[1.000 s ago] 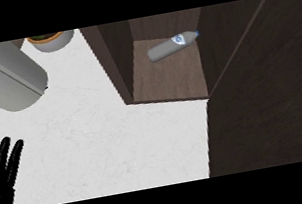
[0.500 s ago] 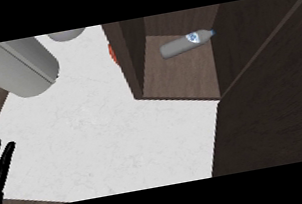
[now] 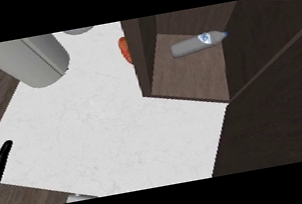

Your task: Pick up the bottled water, place it into the cabinet and close the cabinet

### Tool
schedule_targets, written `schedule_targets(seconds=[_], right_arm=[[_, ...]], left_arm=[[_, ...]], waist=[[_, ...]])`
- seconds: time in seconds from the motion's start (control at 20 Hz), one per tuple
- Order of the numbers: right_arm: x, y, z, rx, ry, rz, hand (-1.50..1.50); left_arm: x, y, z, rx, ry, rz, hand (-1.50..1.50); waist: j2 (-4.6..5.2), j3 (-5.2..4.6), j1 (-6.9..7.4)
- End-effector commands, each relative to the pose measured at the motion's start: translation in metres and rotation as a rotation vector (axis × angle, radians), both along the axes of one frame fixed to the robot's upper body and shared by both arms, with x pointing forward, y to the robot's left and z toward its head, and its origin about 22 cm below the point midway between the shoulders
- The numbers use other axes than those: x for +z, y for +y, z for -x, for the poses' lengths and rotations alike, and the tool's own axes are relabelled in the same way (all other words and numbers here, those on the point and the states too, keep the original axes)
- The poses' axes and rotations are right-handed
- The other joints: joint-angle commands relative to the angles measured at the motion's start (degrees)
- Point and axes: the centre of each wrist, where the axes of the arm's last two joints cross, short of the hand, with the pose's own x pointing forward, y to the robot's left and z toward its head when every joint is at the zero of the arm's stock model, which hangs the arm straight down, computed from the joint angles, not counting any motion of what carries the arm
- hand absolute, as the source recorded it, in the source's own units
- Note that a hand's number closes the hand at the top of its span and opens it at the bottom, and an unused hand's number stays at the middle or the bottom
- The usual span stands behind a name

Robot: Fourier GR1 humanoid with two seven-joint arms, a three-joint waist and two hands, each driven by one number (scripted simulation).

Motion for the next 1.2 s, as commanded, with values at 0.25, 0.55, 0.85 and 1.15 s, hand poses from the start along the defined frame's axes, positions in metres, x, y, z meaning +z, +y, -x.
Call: schedule_targets(seconds=[0.25, 0.55, 0.85, 1.15], right_arm=[[0.013, 0.02, -0.006, 0.171, -0.063, 0.122, 1.5], [0.017, 0.025, -0.013, 0.184, -0.096, 0.136, 1.5], [0.011, 0.029, -0.019, 0.163, -0.055, 0.086, 1.5], [-0.002, 0.034, -0.018, 0.259, 0.043, 0.038, 1.5]], left_arm=[[0.002, 0.012, -0.003, 0.004, 0.005, -0.02, -1.5], [0.002, 0.015, -0.005, -0.001, 0.005, -0.018, -1.5], [0.005, 0.017, -0.006, -0.002, -0.007, -0.005, -1.5], [0.008, 0.018, -0.01, -0.026, -0.026, -0.007, -1.5]], waist=[[0.05, -0.33, 0.54], [0.06, -0.41, -0.33], [0.78, -0.22, 0.12], [2.4, -0.18, 2.28]])
